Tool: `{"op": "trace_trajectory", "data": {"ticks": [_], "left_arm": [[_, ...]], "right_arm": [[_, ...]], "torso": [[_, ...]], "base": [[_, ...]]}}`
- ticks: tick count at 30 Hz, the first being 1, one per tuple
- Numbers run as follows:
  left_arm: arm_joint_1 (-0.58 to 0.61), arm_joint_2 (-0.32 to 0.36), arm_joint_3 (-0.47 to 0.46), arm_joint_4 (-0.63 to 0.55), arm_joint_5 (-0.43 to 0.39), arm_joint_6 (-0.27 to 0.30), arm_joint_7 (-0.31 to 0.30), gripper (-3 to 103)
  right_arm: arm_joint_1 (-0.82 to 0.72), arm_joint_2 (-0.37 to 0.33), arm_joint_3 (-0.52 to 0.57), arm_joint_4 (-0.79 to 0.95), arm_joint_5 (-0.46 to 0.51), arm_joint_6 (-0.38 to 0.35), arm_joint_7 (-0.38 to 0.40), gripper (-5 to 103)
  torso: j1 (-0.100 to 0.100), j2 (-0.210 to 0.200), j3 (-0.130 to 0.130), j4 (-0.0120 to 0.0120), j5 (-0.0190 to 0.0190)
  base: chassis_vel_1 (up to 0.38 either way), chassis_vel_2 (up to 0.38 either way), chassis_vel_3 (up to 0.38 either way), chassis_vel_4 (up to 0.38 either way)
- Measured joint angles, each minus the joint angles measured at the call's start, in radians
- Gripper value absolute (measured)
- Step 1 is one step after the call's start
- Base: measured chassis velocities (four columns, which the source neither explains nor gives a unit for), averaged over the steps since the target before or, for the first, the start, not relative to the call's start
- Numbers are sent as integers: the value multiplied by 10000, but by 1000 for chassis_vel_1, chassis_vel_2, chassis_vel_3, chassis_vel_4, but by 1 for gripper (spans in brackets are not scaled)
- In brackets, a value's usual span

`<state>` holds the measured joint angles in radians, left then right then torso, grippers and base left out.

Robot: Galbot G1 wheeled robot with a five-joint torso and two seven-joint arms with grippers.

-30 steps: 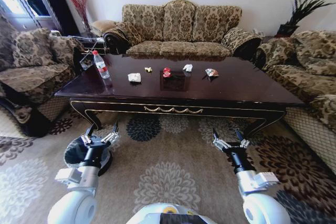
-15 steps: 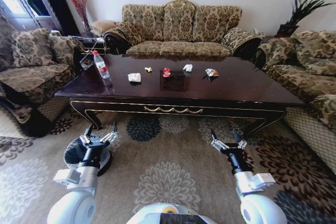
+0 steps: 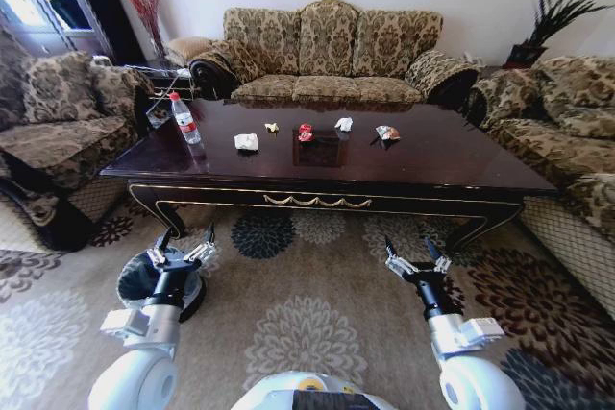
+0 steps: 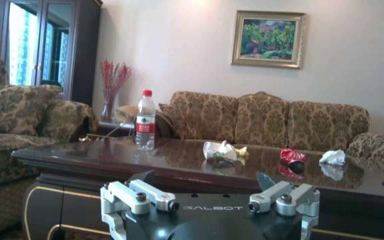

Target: Move to the front of the table and place the trash on the table into the trash bin.

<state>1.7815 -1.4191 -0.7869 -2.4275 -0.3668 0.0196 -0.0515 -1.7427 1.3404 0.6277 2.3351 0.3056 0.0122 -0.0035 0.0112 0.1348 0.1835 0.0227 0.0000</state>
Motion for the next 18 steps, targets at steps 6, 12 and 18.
{"op": "trace_trajectory", "data": {"ticks": [6,12,18], "left_arm": [[24,-47,167,13,135,5,81,100],[351,-76,209,-227,164,127,198,100],[651,-284,326,-133,248,115,425,100]], "right_arm": [[-145,68,133,171,-3,-2,-39,100],[-268,182,304,17,80,54,-132,100],[-256,103,302,-69,83,264,-132,100]], "torso": [[3,12,11,0,0],[56,205,147,0,2],[116,480,362,2,1]], "base": [[0,0,0,0],[0,0,0,0],[0,0,0,0]]}}
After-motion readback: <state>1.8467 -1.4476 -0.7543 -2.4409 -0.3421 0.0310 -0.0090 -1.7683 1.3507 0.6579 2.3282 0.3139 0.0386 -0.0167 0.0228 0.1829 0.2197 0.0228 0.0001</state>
